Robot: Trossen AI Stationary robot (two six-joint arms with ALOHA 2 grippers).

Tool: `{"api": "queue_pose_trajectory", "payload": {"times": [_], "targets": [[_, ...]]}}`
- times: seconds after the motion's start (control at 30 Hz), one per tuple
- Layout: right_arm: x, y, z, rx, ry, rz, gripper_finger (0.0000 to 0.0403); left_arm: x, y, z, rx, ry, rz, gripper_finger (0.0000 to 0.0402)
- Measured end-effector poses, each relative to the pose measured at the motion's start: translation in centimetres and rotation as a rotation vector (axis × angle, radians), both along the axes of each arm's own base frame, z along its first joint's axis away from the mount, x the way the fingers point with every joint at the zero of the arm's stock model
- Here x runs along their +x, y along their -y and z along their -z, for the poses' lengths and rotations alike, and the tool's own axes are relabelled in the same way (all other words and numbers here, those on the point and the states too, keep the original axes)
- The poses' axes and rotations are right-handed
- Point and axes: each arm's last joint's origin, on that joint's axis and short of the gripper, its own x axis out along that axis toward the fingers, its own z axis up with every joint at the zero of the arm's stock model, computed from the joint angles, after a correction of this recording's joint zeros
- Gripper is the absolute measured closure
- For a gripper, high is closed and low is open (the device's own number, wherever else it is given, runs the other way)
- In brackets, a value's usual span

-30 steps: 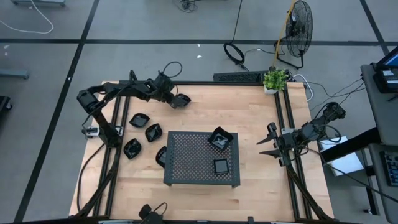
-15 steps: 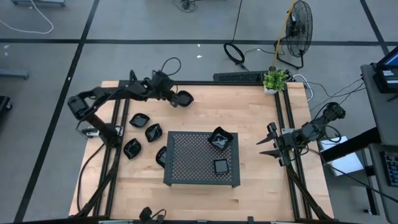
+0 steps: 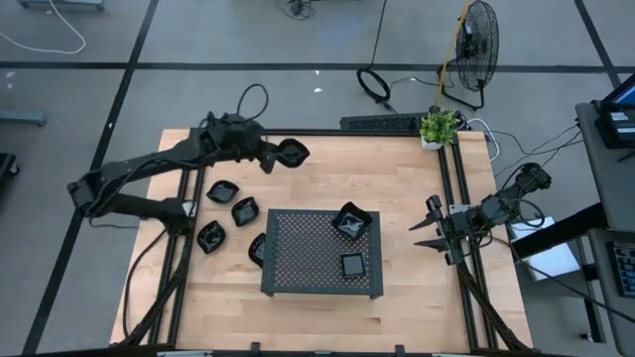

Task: Pick & Place Mini shaped plates
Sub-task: Put the black leaf-shaped plate on the shelf

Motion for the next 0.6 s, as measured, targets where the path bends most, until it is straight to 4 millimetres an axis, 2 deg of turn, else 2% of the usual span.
{"api": "queue_pose_trajectory", "payload": {"times": [0.17,0.3,0.6], "targets": [[0.0,0.0,0.0,0.000,0.000,0.000,0.0238,-0.3,3.8,-2.3,-0.020,0.112,0.146,0.0401],[0.0,0.0,0.0,0.000,0.000,0.000,0.0238,-0.1,7.1,-3.2,-0.055,0.165,0.268,0.0401],[0.0,0.0,0.0,0.000,0.000,0.000,0.0238,0.8,13.1,-3.2,-0.244,0.192,0.420,0.0401]]}}
